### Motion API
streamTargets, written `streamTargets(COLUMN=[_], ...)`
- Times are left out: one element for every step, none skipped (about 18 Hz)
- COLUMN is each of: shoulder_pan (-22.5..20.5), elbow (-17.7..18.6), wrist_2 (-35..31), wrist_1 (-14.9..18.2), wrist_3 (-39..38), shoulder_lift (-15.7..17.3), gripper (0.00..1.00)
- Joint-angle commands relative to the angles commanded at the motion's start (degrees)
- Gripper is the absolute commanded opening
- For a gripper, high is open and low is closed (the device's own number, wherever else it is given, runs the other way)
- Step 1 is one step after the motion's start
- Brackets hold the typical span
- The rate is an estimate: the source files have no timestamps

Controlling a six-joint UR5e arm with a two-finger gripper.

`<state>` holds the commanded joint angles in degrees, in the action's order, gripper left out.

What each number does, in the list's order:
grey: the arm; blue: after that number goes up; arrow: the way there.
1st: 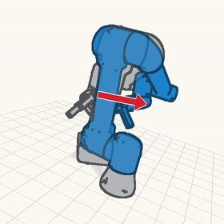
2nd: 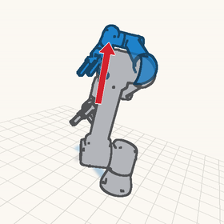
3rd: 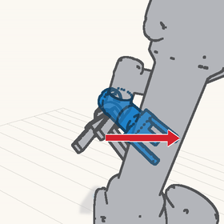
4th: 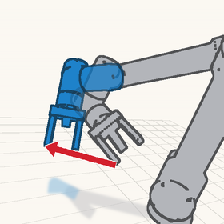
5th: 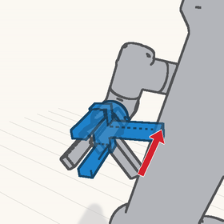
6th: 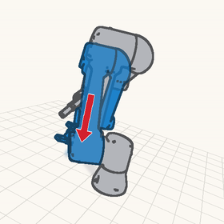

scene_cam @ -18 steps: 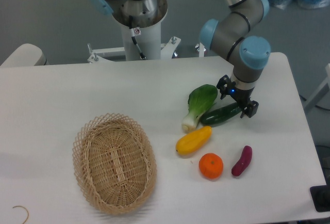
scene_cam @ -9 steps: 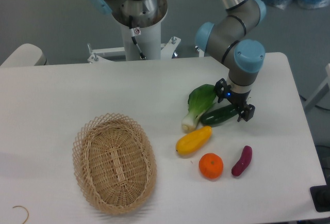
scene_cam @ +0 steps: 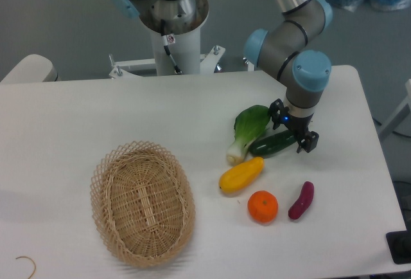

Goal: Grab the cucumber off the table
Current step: 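Close the gripper around the cucumber's middle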

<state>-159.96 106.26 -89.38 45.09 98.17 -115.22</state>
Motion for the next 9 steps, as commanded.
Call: streamTargets(shoulder_pan=[0.0,0.0,0.0,0.0,0.0,0.0,0.0,0.0,0.1], elbow=[0.0,-0.1,-0.2,-0.3,-0.3,-0.4,-0.4,-0.4,-0.5], wrist_2=[0.1,0.0,0.0,0.0,0.0,0.0,0.0,0.0,0.0], wrist_1=[0.0,0.0,0.1,0.1,0.1,0.1,0.2,0.2,0.2], wrist_3=[0.0,0.0,0.0,0.0,0.0,0.0,0.1,0.1,0.1], shoulder_lift=[0.0,0.0,0.0,0.0,0.0,0.0,0.0,0.0,0.0], gripper=[0.87,0.81,0.77,0.7,0.63,0.58,0.5,0.43,0.36])
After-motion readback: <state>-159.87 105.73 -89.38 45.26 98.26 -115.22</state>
